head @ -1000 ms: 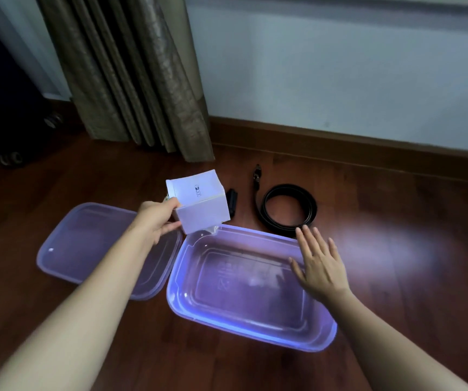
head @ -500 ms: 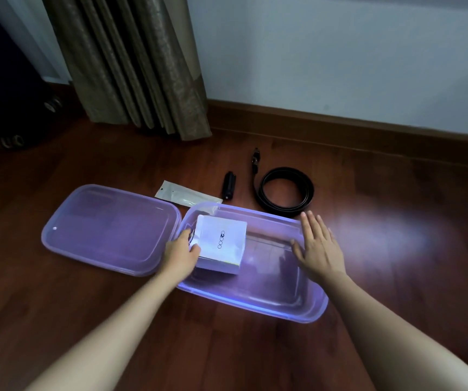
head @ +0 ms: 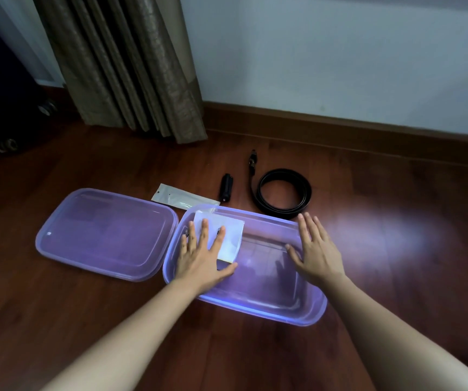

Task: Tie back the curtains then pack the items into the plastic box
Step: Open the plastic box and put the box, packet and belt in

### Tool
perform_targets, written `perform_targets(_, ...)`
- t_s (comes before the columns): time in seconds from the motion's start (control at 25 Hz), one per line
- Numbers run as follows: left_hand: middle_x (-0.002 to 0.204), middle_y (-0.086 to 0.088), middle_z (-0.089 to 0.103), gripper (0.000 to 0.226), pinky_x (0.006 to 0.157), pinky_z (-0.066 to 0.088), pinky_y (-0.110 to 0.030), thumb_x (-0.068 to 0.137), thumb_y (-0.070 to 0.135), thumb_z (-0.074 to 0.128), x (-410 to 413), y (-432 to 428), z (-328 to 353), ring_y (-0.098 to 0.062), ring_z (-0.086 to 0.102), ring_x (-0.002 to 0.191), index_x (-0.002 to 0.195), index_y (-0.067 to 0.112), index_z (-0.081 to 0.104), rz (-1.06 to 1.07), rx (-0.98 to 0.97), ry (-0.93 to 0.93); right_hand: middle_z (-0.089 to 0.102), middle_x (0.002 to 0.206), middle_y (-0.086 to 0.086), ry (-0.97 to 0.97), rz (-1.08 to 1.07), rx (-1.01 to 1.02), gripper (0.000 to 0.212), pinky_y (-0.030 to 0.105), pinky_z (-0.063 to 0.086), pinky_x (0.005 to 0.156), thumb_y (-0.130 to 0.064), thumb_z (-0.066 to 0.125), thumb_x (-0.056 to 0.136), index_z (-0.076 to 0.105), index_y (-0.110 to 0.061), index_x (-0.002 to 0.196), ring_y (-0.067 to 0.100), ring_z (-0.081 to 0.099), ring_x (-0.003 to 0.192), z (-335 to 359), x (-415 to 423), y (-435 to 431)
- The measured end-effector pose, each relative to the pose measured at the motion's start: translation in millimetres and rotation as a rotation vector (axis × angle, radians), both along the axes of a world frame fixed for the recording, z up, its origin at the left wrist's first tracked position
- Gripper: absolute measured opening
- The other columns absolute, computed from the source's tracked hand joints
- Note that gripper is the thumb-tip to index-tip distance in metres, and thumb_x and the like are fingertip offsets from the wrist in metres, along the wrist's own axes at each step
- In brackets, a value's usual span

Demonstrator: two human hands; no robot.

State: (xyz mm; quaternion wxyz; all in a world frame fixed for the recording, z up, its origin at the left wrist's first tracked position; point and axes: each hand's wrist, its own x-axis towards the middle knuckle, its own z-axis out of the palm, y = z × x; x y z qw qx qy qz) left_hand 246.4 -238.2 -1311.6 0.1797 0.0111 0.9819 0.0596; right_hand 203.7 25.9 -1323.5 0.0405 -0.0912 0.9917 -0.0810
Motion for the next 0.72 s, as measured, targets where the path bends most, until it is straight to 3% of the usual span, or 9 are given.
perform_targets(0.16,0.155,-0.012,-0.027,0.105,0.116,-0.006,-0.049,0.058,0.083,0.001,2.2,1.5,-3.5,-0.033,-0.039,0.130,0.149,0.032,-0.013,-0.001,0.007,0.018,0.022,0.156,0.007,0.000,0.007,0.003,0.085,0.039,0.028,0.115,-0.062,0.015,0.081,0.015,-0.012,0.149,0.024,0.015,0.146,1.9,0.2,-0.3)
perform_targets(0.28,0.150,-0.010,-0.036,0.120,0.116,-0.005,-0.051,0.049,0.095,-0.004,2.4,0.4,0.1,-0.038,-0.031,0.138,0.149,0.030,-0.014,0.012,0.031,-0.005,0.023,0.156,0.007,0.007,0.002,-0.003,0.084,0.039,0.028,0.115,-0.062,0.014,0.082,0.016,-0.011,0.149,0.024,0.016,0.145,1.6,-0.9,-0.7)
perform_targets(0.4,0.145,-0.004,-0.039,0.124,0.115,-0.006,-0.051,0.045,0.094,-0.014,6.8,2.9,10.3,-0.035,-0.027,0.141,0.148,0.026,-0.015,0.015,0.067,0.026,0.022,0.156,0.007,0.013,-0.003,-0.013,0.085,0.040,0.027,0.115,-0.061,0.010,0.081,0.015,-0.011,0.149,0.024,0.015,0.146,1.3,-2.0,-2.0)
perform_targets(0.44,0.151,-0.003,-0.030,0.120,0.116,-0.004,-0.051,0.051,0.092,-0.013,6.4,3.2,14.8,-0.033,-0.021,0.144,0.150,0.023,-0.009,0.031,0.099,0.077,0.021,0.156,0.007,0.017,-0.003,-0.015,0.085,0.039,0.026,0.116,-0.061,0.009,0.081,0.014,-0.011,0.149,0.024,0.014,0.146,1.0,-2.4,-1.4)
perform_targets(0.52,0.159,-0.009,0.007,0.103,0.117,0.009,-0.047,0.076,0.081,-0.002,-2.0,-3.7,23.5,-0.031,0.002,0.147,0.149,0.012,0.022,0.131,0.271,0.263,0.020,0.157,0.007,0.021,0.004,-0.009,0.085,0.037,0.023,0.116,-0.061,0.007,0.081,0.013,-0.011,0.149,0.023,0.013,0.146,0.2,-2.6,-1.8)
perform_targets(0.6,0.148,-0.016,0.038,0.064,0.112,0.028,-0.044,0.096,0.049,0.028,-25.5,-21.5,28.0,-0.032,0.028,0.142,0.136,0.002,0.047,0.251,0.454,0.475,0.019,0.157,0.006,0.024,0.004,-0.008,0.085,0.036,0.021,0.116,-0.061,0.006,0.081,0.012,-0.012,0.150,0.022,0.012,0.146,-0.4,-2.3,-2.2)
perform_targets(0.64,0.141,-0.019,0.047,0.047,0.108,0.035,-0.043,0.098,0.031,0.039,-42.5,-32.8,29.8,-0.033,0.039,0.136,0.131,0.001,0.053,0.262,0.454,0.538,0.019,0.157,0.006,0.023,0.000,-0.013,0.085,0.037,0.022,0.116,-0.061,0.007,0.081,0.012,-0.012,0.150,0.022,0.011,0.146,-0.3,-1.7,-2.3)
perform_targets(0.72,0.127,-0.020,0.060,0.034,0.098,0.044,-0.038,0.097,0.013,0.048,-77.9,-54.3,32.2,-0.035,0.056,0.121,0.127,0.002,0.058,0.221,0.412,0.493,0.019,0.157,0.005,0.021,-0.009,-0.021,0.084,0.038,0.025,0.116,-0.061,0.008,0.081,0.013,-0.013,0.150,0.022,0.012,0.146,0.1,-0.9,-2.6)
